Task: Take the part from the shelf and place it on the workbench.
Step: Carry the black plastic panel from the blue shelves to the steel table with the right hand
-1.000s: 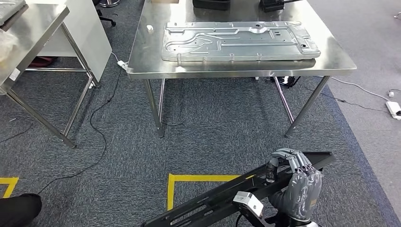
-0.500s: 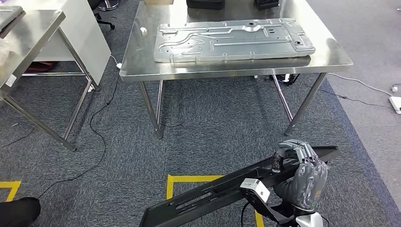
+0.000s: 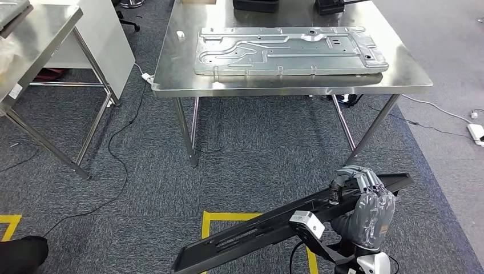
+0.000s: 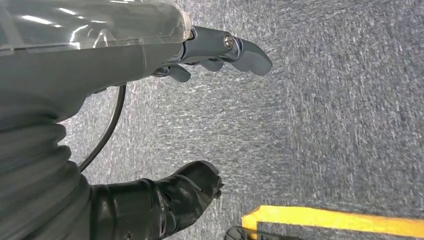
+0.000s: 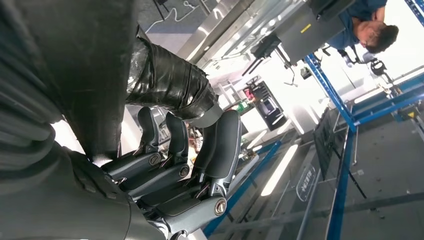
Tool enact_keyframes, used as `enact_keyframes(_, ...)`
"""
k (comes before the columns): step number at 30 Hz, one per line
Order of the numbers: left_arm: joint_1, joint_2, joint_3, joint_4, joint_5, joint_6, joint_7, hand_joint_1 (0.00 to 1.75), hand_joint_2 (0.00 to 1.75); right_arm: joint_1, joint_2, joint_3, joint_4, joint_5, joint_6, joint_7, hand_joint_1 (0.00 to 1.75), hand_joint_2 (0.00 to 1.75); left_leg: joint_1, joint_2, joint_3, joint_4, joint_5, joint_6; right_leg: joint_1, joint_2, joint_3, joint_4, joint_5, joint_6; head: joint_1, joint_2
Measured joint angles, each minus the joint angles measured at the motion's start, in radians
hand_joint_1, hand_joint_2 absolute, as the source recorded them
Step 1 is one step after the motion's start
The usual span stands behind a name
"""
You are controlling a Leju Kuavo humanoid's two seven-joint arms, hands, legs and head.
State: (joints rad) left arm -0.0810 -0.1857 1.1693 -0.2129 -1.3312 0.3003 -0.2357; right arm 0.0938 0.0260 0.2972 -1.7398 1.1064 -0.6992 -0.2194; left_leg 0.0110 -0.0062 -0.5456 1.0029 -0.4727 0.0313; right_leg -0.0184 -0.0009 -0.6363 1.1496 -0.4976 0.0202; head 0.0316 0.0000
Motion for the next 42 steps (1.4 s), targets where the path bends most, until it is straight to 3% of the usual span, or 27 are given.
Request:
enact_keyframes(2,-0.001,-0.002,-0.005,0.000,-0.001,0.000,-0.001,0.00,1.75,-0.006,-0.001,0.000,0.003,0.001,0.000,0.003,1.75,1.75,-0.003,-0.001,0.000,0.007,-0.007,-0.010,0.003,0.001,0.040,-0.094,0.029,-0.007,-0.001,0.000)
enact_keyframes(4,-0.003,-0.002,-0.008,0.000,-0.001,-0.001,-0.002,0.00,1.75,-0.008,-0.002,-0.001,0.006,0.001,0.000,0.006,1.75,1.75,-0.006,-0.002,-0.002,0.008,-0.009,-0.021,0.009,0.003,0.044,-0.108,0.024,-0.014,-0.001,0.000)
enact_keyframes(7,-0.003,-0.003,-0.011,0.000,-0.002,-0.001,-0.001,0.00,1.75,-0.013,-0.004,-0.001,0.008,0.002,0.000,0.012,1.75,1.75,-0.004,0.000,-0.012,0.036,-0.033,-0.036,0.002,0.002,0.053,-0.117,0.026,-0.030,-0.002,0.000)
enact_keyframes(10,-0.003,-0.003,-0.011,0.000,-0.004,-0.001,-0.001,0.00,1.75,-0.018,-0.005,-0.001,0.010,0.002,0.000,0.015,1.75,1.75,-0.001,0.001,-0.096,0.210,-0.117,-0.045,0.001,-0.002,0.059,-0.120,0.023,-0.042,-0.003,0.000)
enact_keyframes(11,-0.002,-0.003,-0.012,0.000,-0.005,-0.001,-0.001,0.00,1.75,-0.019,-0.005,-0.001,0.012,0.002,0.000,0.015,1.75,1.75,0.000,0.001,-0.128,0.268,-0.134,-0.047,0.003,-0.003,0.060,-0.120,0.022,-0.044,-0.003,0.000)
enact_keyframes(12,-0.001,-0.003,-0.012,0.000,-0.005,-0.001,-0.001,0.00,1.75,-0.019,-0.005,-0.001,0.014,0.002,0.000,0.016,1.75,1.75,0.001,0.001,-0.145,0.294,-0.131,-0.048,0.004,-0.003,0.061,-0.119,0.020,-0.045,-0.003,0.000)
enact_keyframes(13,0.000,-0.003,-0.012,0.000,-0.006,-0.001,-0.001,0.00,1.75,-0.019,-0.005,-0.001,0.016,0.002,0.000,0.017,1.75,1.75,0.001,0.001,-0.143,0.280,-0.108,-0.047,0.004,-0.002,0.064,-0.119,0.018,-0.045,-0.003,0.000)
enact_keyframes(15,0.001,-0.003,-0.012,0.000,-0.006,-0.001,0.000,0.00,1.75,-0.021,-0.005,-0.001,0.018,0.003,0.000,0.021,1.75,1.75,0.001,0.001,-0.092,0.156,-0.031,-0.042,0.004,0.000,0.072,-0.118,0.012,-0.041,-0.003,0.000)
enact_keyframes(17,-0.001,-0.003,-0.012,0.000,-0.007,-0.001,0.000,0.00,1.75,-0.024,-0.006,-0.001,0.020,0.004,0.000,0.023,1.75,1.75,-0.003,0.001,-0.042,0.045,0.010,-0.034,0.008,0.001,0.075,-0.115,0.007,-0.033,-0.003,0.000)
enact_keyframes(22,-0.001,-0.004,-0.014,0.000,-0.008,0.000,0.001,0.00,1.75,-0.031,-0.007,-0.001,0.022,0.004,0.000,0.024,1.75,1.75,-0.001,0.001,-0.024,0.008,0.012,-0.011,0.010,0.001,0.072,-0.101,-0.009,-0.009,-0.001,0.000)
enact_keyframes(23,-0.001,-0.004,-0.014,0.000,-0.008,-0.001,0.001,0.00,1.75,-0.033,-0.007,-0.001,0.022,0.004,0.000,0.025,1.75,1.75,0.001,0.002,-0.020,0.003,0.014,-0.004,0.008,0.001,0.057,-0.066,-0.030,-0.004,0.000,0.000)
enact_keyframes(25,-0.002,-0.004,-0.015,0.000,-0.008,-0.001,0.001,0.00,1.75,-0.036,-0.010,-0.001,0.024,0.004,0.000,0.025,1.75,1.75,0.001,0.002,-0.017,0.001,0.012,0.005,0.006,0.001,-0.006,0.060,-0.090,0.003,0.002,0.000)
enact_keyframes(26,-0.002,-0.004,-0.015,0.000,-0.008,-0.002,0.001,0.00,1.75,-0.036,-0.011,-0.001,0.026,0.004,0.000,0.026,1.75,1.75,0.000,0.002,-0.017,0.002,0.011,0.007,0.005,0.001,-0.040,0.123,-0.110,0.006,0.002,0.000)
enact_keyframes(27,-0.002,-0.004,-0.015,0.000,-0.009,-0.002,0.001,0.00,1.75,-0.036,-0.012,-0.001,0.027,0.004,0.000,0.027,1.75,1.75,0.000,0.002,-0.016,0.002,0.009,0.008,0.004,0.001,-0.063,0.160,-0.114,0.007,0.002,0.000)
enact_keyframes(28,-0.001,-0.004,-0.015,0.000,-0.009,-0.002,0.001,0.00,1.75,-0.036,-0.014,-0.001,0.029,0.004,0.000,0.027,1.75,1.75,-0.001,0.001,-0.013,0.003,0.007,0.008,0.004,0.001,-0.068,0.159,-0.097,0.007,0.002,0.000)
enact_keyframes(29,0.000,-0.005,-0.015,0.000,-0.009,-0.002,0.001,0.00,1.75,-0.036,-0.015,-0.001,0.030,0.004,0.000,0.028,1.75,1.75,-0.001,0.000,-0.009,0.004,0.004,0.006,0.005,0.001,-0.052,0.117,-0.061,0.005,0.002,0.000)
enact_keyframes(31,0.000,-0.005,-0.015,0.000,-0.009,-0.003,0.001,0.00,1.75,-0.038,-0.016,-0.002,0.030,0.004,0.000,0.028,1.75,1.75,-0.001,-0.001,-0.002,0.006,-0.004,0.002,0.005,0.001,0.004,-0.017,0.016,-0.002,0.002,0.000)
enact_keyframes(32,0.000,-0.006,-0.015,0.000,-0.009,-0.003,0.001,0.00,1.75,-0.038,-0.016,-0.002,0.030,0.004,0.000,0.029,1.75,1.75,-0.001,-0.002,0.000,0.007,-0.006,0.000,0.006,0.001,0.024,-0.063,0.038,-0.005,0.002,0.000)
enact_keyframes(33,0.001,-0.006,-0.015,0.000,-0.009,-0.003,0.001,0.00,1.75,-0.039,-0.016,-0.002,0.030,0.004,0.000,0.029,1.75,1.75,-0.001,-0.002,0.001,0.008,-0.008,-0.001,0.006,0.001,0.034,-0.086,0.047,-0.007,0.002,0.000)
enact_keyframes(37,0.000,-0.006,-0.015,0.000,-0.009,-0.003,0.001,0.00,1.75,-0.040,-0.016,-0.002,0.031,0.004,0.000,0.029,1.75,1.75,-0.004,-0.002,0.000,0.010,-0.010,-0.005,0.010,0.001,0.041,-0.098,0.035,-0.011,0.002,0.000)
enact_keyframes(39,-0.002,-0.006,-0.015,0.000,-0.009,-0.004,0.000,0.00,1.75,-0.042,-0.017,-0.002,0.031,0.004,0.000,0.031,1.75,1.75,-0.006,-0.001,-0.005,0.022,-0.020,-0.019,0.011,0.003,0.049,-0.110,0.028,-0.022,0.000,0.000)
enact_keyframes(40,-0.002,-0.005,-0.015,0.000,-0.009,-0.006,0.000,0.00,1.75,-0.044,-0.017,-0.002,0.031,0.004,0.000,0.032,1.75,1.75,-0.005,-0.001,-0.020,0.052,-0.038,-0.028,0.009,0.003,0.053,-0.118,0.028,-0.030,-0.001,0.000)
enact_keyframes(42,-0.002,-0.005,-0.015,0.000,-0.010,-0.009,-0.001,0.00,1.75,-0.046,-0.018,-0.002,0.031,0.004,0.000,0.034,1.75,1.75,-0.002,0.001,-0.080,0.173,-0.098,-0.044,0.004,0.001,0.063,-0.126,0.025,-0.046,-0.003,0.000)
